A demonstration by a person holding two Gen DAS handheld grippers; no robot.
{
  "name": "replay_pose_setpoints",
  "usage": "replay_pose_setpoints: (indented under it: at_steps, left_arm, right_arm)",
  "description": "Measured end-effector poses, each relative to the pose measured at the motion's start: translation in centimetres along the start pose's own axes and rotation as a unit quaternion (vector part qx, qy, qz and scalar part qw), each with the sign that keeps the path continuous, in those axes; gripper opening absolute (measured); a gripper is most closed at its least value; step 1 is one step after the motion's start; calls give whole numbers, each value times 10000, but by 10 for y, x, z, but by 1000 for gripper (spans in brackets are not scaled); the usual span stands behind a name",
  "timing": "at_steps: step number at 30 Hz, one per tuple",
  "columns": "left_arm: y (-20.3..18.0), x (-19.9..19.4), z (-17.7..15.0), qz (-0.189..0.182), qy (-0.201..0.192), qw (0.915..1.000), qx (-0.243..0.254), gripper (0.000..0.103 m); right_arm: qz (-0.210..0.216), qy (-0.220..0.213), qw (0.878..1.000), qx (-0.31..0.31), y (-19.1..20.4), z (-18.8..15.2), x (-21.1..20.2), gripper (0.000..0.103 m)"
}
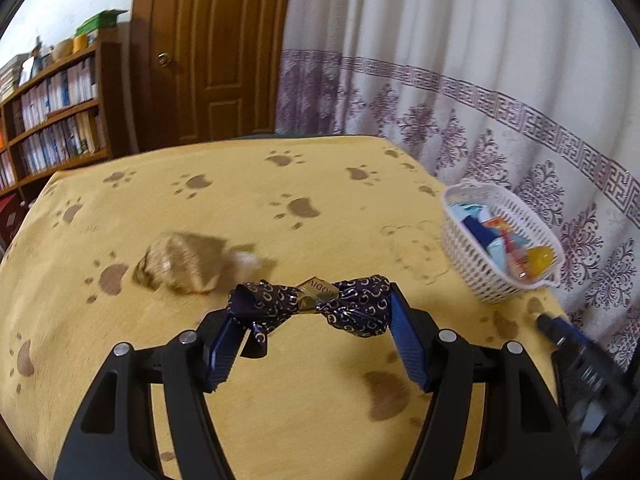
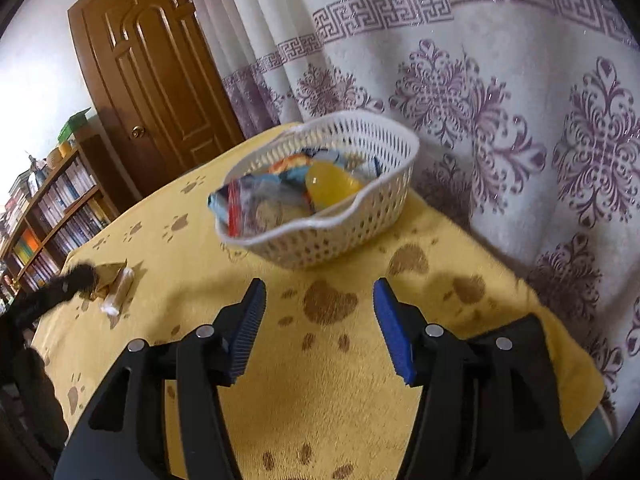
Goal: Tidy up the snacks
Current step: 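Carry the purple bow-wrapped candy into the basket and open the left gripper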
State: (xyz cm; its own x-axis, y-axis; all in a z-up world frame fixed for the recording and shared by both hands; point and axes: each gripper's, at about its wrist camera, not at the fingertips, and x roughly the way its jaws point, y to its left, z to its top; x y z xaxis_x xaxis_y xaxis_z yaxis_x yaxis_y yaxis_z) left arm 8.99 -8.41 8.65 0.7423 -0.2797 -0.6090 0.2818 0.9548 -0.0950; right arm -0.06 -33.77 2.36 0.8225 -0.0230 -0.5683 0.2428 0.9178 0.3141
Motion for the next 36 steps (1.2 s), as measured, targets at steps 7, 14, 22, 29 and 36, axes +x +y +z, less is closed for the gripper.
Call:
replay_pose_setpoints:
  at_steps: [7,14,22,29,36]
  left_arm:
    - [-51,12,27,-319,-33,9987,404,67]
    - [-97,28,52,-618,-61,9955,713,67]
    - [-146,55,68,-950,153,9894,1085,67]
    - [-175,71,81,-1169,319,9828,1395,67]
    - [-191,81,87,-1344,450,9785,1498,70]
  right_arm:
    - [39,-93,9997,-209,3,-10,-4,63]
    - [202,-166,9995,-203,3,-15,-7,64]
    - [299,-357,9988,-155,1,-16,-12,64]
    - [373,-443,9982,-120,0,-17,-16,64]
    - [378,-445,9982,-115,0,-17,-15,64]
